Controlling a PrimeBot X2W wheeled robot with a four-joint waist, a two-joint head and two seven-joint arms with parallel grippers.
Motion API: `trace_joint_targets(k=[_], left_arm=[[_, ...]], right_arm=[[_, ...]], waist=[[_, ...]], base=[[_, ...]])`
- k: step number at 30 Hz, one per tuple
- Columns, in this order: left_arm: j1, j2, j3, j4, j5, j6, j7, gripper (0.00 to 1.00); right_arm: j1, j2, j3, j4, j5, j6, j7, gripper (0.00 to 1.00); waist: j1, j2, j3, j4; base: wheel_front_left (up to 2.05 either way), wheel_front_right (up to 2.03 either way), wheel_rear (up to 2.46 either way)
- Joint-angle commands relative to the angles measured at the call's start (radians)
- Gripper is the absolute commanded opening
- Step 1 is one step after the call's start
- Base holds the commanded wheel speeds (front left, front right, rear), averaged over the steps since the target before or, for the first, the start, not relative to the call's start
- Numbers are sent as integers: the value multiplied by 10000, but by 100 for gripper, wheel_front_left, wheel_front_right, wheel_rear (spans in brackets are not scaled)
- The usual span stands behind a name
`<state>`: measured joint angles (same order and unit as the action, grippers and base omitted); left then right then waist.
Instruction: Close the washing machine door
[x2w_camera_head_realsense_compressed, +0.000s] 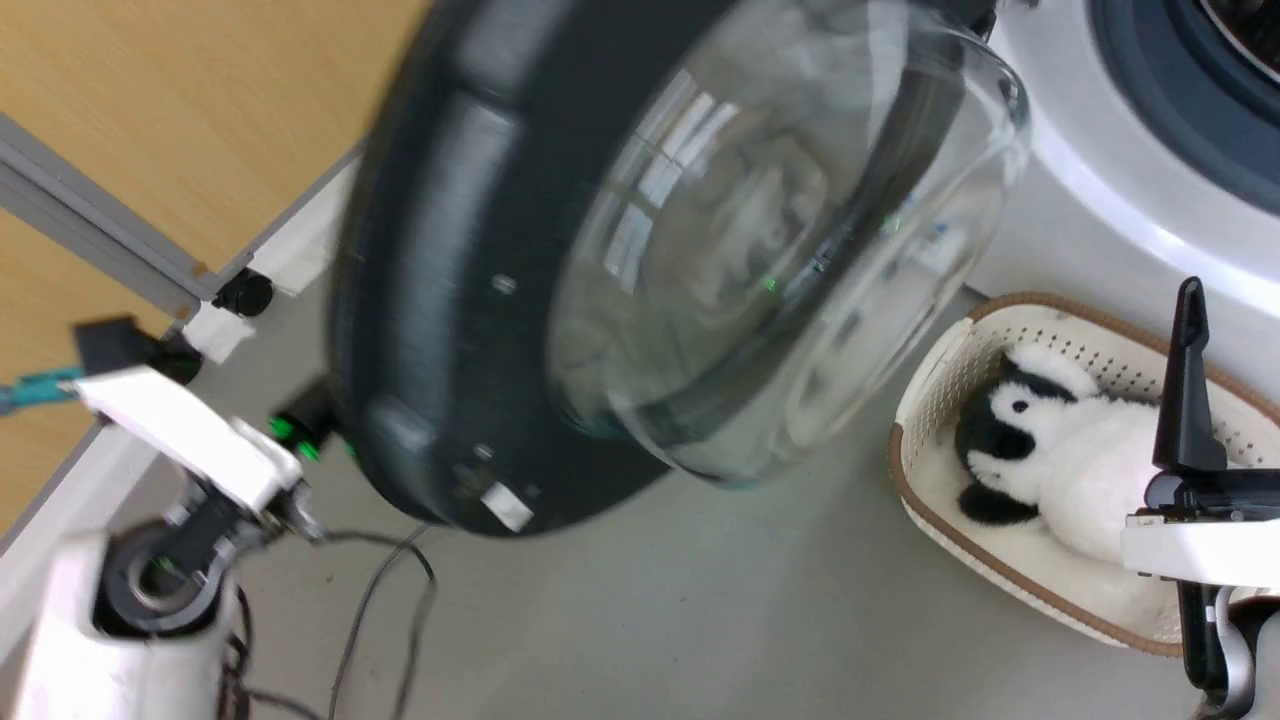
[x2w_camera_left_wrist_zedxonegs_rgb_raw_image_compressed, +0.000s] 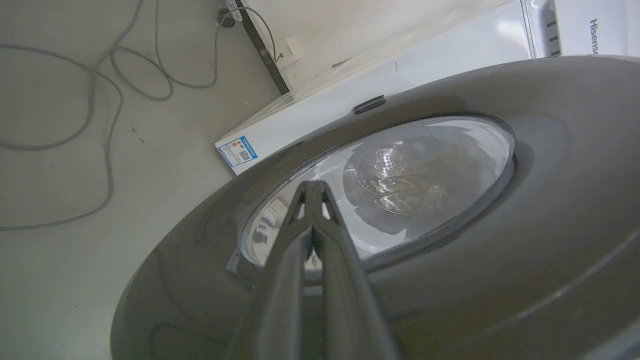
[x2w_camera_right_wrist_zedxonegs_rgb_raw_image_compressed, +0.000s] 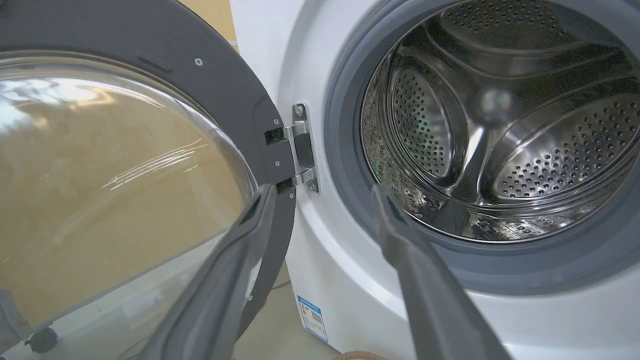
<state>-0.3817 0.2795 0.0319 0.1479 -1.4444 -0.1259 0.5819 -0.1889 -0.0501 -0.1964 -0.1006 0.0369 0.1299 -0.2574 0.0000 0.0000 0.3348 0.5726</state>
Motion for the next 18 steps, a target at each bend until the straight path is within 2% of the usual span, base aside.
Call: trace_joint_targets(k=[1, 10, 18], left_arm=[[210, 34, -65, -147, 52, -48, 22, 0], [1395, 446, -1728, -2598, 349, -48, -58, 0], [1025, 517, -3793, -3754, 487, -48, -168, 0]], right_arm=[[-36, -1, 13, 30, 65, 8, -44, 100], [77, -1, -15, 191, 325, 8, -44, 100], [358, -1, -489, 68, 536, 8, -44, 100]], waist=[[0, 0, -89, -2], [0, 0, -688, -43], [0, 0, -1163, -187]], base=[[0, 0, 0], [0, 0, 0], [0, 0, 0]])
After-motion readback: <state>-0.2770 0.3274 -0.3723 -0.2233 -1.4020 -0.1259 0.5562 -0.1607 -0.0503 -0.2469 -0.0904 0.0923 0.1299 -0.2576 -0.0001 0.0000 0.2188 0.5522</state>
